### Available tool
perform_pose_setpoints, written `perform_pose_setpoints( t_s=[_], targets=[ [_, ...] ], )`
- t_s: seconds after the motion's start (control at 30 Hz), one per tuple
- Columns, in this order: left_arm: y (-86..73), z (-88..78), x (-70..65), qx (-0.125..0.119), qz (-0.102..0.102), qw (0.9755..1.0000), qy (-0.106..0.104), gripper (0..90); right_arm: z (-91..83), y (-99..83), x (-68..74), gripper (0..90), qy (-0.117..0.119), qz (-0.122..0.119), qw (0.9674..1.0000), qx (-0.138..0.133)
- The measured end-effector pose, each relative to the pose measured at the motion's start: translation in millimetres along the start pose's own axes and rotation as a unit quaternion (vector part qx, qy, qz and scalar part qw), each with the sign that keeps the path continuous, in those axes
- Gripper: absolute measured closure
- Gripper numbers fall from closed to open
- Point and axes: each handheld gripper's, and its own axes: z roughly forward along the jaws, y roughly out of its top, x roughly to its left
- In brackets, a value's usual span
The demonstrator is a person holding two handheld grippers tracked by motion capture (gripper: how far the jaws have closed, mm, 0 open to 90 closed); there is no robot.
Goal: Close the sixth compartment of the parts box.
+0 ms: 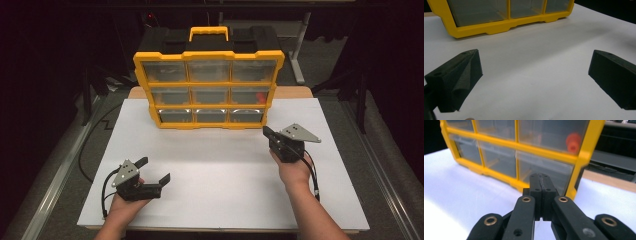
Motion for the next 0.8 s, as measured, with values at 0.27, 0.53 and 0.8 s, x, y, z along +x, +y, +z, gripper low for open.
perform_pose_setpoints(
  t_s=[0.27,0.53,0.8],
  targets=[
    [0.4,-1.0,1.6,-0.002,-0.003,1.0,0.003,0.2,-33.6,-23.4,0.8,90.0,0.004,-0.004,0.9999,0.009],
    [1.0,-4.9,4.2,-0.004,-0.005,1.0,0.007,0.2,-65.3,-50.0,1.6,90.0,0.004,0.001,0.9999,0.017],
    [0.1,-5.6,6.7,0.004,-0.01,0.9999,0.011,0.2,-80.2,-61.5,2.1,90.0,0.004,-0.005,0.9999,0.01]
  ],
)
